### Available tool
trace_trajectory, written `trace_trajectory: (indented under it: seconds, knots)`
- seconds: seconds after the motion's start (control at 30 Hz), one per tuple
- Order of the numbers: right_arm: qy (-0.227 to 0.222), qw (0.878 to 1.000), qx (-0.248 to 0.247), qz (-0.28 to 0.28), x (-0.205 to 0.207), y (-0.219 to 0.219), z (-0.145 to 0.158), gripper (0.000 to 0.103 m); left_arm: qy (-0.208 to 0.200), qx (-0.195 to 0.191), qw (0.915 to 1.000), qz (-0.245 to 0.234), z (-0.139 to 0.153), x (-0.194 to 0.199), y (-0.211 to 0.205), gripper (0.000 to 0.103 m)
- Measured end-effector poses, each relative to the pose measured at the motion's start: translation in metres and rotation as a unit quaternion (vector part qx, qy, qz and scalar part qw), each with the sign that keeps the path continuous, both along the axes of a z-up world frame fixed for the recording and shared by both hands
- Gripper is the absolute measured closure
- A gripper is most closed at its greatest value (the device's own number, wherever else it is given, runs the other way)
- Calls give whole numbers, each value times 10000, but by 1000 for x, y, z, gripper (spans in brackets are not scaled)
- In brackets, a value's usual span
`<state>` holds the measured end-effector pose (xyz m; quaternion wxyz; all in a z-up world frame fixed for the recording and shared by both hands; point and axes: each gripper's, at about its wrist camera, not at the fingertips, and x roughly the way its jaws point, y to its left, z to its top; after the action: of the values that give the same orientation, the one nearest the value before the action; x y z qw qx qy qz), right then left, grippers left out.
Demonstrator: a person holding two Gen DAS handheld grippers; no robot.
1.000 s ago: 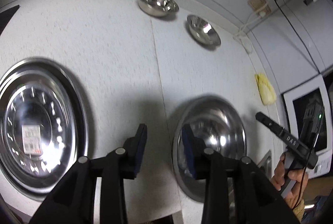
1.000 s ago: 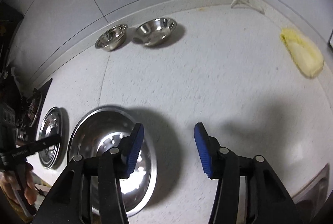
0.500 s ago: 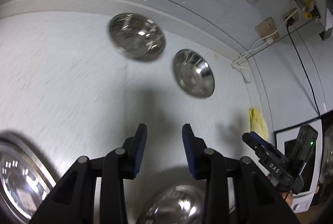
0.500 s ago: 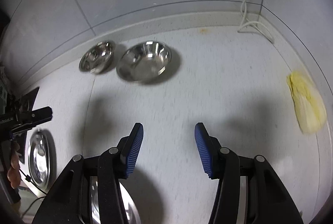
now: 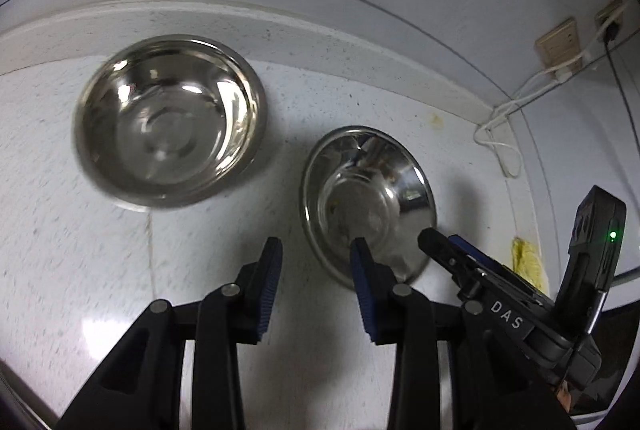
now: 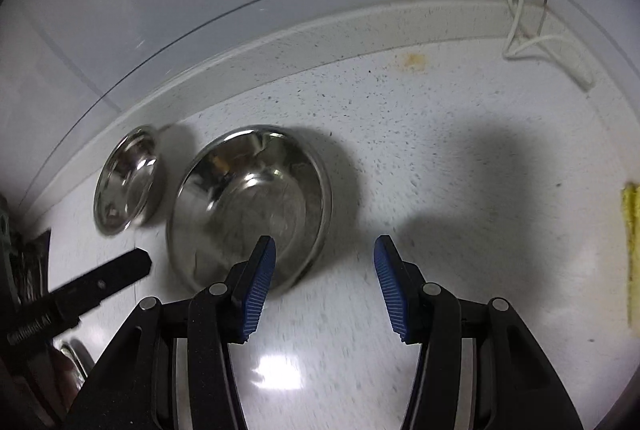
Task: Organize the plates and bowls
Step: 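Close the right tool on the medium steel bowl's rim while the left tool grips it too, then carry the medium bowl with both tools and lower it into the large bowl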
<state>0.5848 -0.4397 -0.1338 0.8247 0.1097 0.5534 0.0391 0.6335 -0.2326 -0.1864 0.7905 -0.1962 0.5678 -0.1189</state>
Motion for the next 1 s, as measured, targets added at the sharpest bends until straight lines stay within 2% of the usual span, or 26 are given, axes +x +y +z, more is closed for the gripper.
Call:
trace_trajectory:
  seconds: [0.1,0.23,0.3,0.33,0.43,0.53,0.73,1.0]
  knots:
    - [91,9998,125,-87,10,-2,-10,59,71,-82,9999,54,-12,12,-4,69]
    - [211,9996,124,-100,21,1,-21,80,324,-206,9992,116,-31,20,-8,71]
    - [271,9995,170,-52,24,3,-26,86,350,-287,9988,188,-37,24,-8,80]
    - [269,9994,193,-40,26,4,-27,90,355,-280,9989,143,-39,25,-10,92]
    - [249,9996,99,-23,27,8,-23,91,347,-335,9987,167,-37,23,-5,95]
    - [97,9998,182,-9,20,8,-9,92,108,-431,9990,76,-14,11,0,95]
    - [-378,9990,205,159,-13,11,50,92,-287,-590,9978,-10,44,-27,9,95]
    - [-943,9948,304,227,-92,20,129,92,-825,-788,9931,-266,126,-112,25,95]
